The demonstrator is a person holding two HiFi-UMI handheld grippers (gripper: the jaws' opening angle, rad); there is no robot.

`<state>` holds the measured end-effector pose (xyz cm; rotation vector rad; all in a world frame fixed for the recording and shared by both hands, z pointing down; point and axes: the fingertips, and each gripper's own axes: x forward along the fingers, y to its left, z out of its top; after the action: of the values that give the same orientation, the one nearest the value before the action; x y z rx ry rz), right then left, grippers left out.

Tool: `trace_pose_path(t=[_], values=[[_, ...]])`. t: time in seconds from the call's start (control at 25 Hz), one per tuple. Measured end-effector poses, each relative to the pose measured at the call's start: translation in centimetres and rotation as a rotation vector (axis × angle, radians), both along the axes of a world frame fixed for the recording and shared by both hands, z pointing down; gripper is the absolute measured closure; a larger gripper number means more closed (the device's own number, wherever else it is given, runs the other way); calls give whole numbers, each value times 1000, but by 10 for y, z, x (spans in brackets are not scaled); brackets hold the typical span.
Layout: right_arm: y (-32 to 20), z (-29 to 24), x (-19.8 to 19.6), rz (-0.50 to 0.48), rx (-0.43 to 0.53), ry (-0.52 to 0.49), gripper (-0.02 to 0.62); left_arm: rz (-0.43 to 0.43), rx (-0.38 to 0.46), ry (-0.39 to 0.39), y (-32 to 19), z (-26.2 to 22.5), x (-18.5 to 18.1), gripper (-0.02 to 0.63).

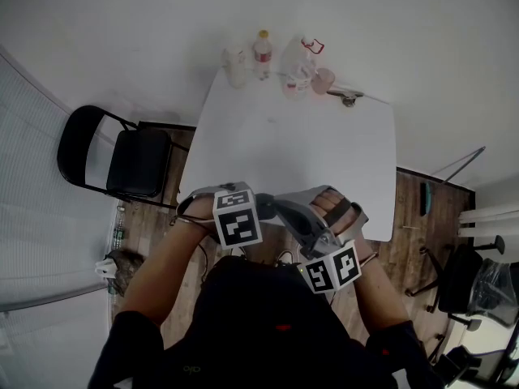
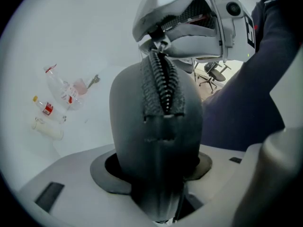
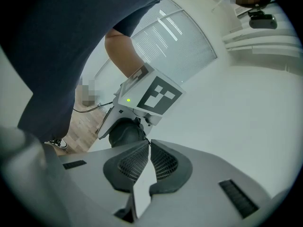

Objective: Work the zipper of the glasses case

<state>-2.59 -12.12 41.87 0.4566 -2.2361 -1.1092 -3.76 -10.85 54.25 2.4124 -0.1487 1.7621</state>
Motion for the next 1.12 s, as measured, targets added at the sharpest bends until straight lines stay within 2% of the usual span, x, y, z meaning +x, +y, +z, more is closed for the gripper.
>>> trace_pose_path(t=[0.16, 0.36, 0.48, 0.56, 0.64, 0.76, 0.84, 1.0, 1.12], values=[[-1, 1, 1, 8, 4, 0, 575, -9, 7, 25, -2, 2, 4, 342], [-10, -7, 5, 47, 47, -41, 575, -65, 55, 129, -12, -6, 11, 342], [-21, -14, 18, 109, 47, -83, 575, -107, 87, 206, -16, -13, 12, 342], [-30, -21, 31, 161, 24, -130, 575, -157, 124, 305, -24, -26, 15, 342], [-37, -30, 44, 216, -21, -214, 575, -227, 179, 442, -35, -50, 19, 342], [-47, -44, 63, 304, -109, -381, 575, -328, 302, 644, -51, -100, 21, 342], [-53, -45, 72, 350, -169, -468, 575, -382, 383, 752, -60, -134, 19, 342], [-57, -41, 80, 391, -238, -559, 575, -469, 513, 917, -73, -188, 5, 342], [-61, -49, 89, 435, -315, -702, 575, -532, 606, 1006, -80, -217, -14, 342]])
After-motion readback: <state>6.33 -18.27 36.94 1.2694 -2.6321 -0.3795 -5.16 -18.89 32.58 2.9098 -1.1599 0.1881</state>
